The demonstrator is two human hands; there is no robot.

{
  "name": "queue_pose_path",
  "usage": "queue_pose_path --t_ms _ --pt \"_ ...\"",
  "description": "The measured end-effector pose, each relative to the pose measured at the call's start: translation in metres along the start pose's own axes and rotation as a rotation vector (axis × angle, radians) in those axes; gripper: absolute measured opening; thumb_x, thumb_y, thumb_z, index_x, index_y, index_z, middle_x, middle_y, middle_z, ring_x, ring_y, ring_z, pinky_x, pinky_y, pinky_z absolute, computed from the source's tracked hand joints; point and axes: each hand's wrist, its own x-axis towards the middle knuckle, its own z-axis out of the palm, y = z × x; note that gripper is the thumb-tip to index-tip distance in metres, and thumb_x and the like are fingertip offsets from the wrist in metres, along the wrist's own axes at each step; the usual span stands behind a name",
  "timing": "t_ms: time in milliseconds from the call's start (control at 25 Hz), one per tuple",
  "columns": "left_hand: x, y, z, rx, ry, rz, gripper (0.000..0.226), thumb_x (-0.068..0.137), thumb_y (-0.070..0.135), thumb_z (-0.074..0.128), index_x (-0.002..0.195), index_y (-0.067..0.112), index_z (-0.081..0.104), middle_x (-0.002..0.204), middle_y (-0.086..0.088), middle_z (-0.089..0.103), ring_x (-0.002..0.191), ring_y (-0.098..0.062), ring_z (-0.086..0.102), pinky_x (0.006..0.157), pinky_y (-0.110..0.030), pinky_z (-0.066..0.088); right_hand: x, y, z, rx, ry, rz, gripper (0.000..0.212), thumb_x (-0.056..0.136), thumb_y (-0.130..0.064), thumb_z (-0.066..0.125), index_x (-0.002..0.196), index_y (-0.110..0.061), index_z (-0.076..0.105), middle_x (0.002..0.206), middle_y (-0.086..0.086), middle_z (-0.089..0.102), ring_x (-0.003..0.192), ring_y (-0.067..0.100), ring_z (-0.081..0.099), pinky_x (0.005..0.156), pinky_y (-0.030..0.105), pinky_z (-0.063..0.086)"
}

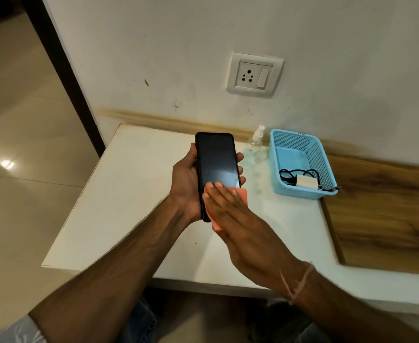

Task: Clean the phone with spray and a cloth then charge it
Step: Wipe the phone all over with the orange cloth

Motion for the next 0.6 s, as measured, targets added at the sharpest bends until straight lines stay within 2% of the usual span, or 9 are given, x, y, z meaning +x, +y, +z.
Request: queue_pose_path --t_ms 80,240,320,440,520,600 --pt "0.003 -0.002 -0.002 0.024 0.000 -0.011 0.079 0.098 0.065 0.028 0.145 0.005 0.048 0.139 -0.019 0.055 0.107 -0.032 0.059 0.102 -0.045 0.044 -0.001 0.016 -0.006 -0.034 -0.016 0.036 0.058 0.099 -0.007 0.047 0.150 -0.008 0.020 0.159 0.006 0.018 0.148 0.018 0.011 0.122 0.036 0.009" --pt "0.004 -0.011 0.001 0.009 -0.014 -0.042 0.072 0.098 0.063 0.034 0.136 0.007 0.059 0.141 -0.017 0.057 0.128 -0.032 0.057 0.107 -0.041 0.046 0.055 0.037 -0.022 0.074 0.025 0.298 0.049 0.106 -0.018 0.029 0.152 -0.010 0.015 0.161 0.004 0.007 0.149 0.012 -0.001 0.121 0.026 -0.004" --pt "0.004 -0.014 0.002 -0.033 -0.035 -0.017 0.065 0.101 0.057 0.035 0.134 0.008 0.061 0.141 -0.014 0.058 0.129 -0.028 0.056 0.109 -0.039 0.044 0.085 0.035 -0.021 0.085 0.061 0.376 0.050 0.106 -0.022 0.025 0.152 -0.009 0.012 0.162 0.006 0.004 0.149 0.014 -0.003 0.121 0.030 -0.003" --pt "0.001 -0.010 0.000 0.034 -0.021 0.012 0.063 0.102 0.056 0.034 0.129 0.009 0.065 0.139 -0.012 0.059 0.124 -0.027 0.059 0.115 -0.040 0.036 0.086 0.013 -0.010 0.129 0.096 0.329 0.050 0.106 -0.020 0.026 0.152 -0.007 0.013 0.161 0.006 0.003 0.149 0.016 -0.003 0.121 0.030 -0.003" --pt "0.000 -0.006 -0.001 0.071 -0.020 -0.017 0.071 0.099 0.061 0.033 0.132 0.005 0.060 0.135 -0.015 0.058 0.110 -0.030 0.061 0.110 -0.044 0.038 0.056 -0.004 -0.002 0.155 0.048 0.208 0.050 0.105 -0.019 0.029 0.152 -0.008 0.014 0.161 0.004 0.005 0.149 0.014 -0.002 0.121 0.027 -0.004" --pt "0.000 -0.003 -0.003 0.071 -0.022 -0.016 0.076 0.099 0.062 0.029 0.141 0.003 0.052 0.136 -0.018 0.055 0.102 -0.032 0.061 0.101 -0.047 0.045 0.017 -0.012 0.004 0.071 -0.010 0.091 0.055 0.103 -0.017 0.036 0.152 -0.010 0.015 0.161 0.003 0.008 0.149 0.014 0.001 0.122 0.030 0.002"
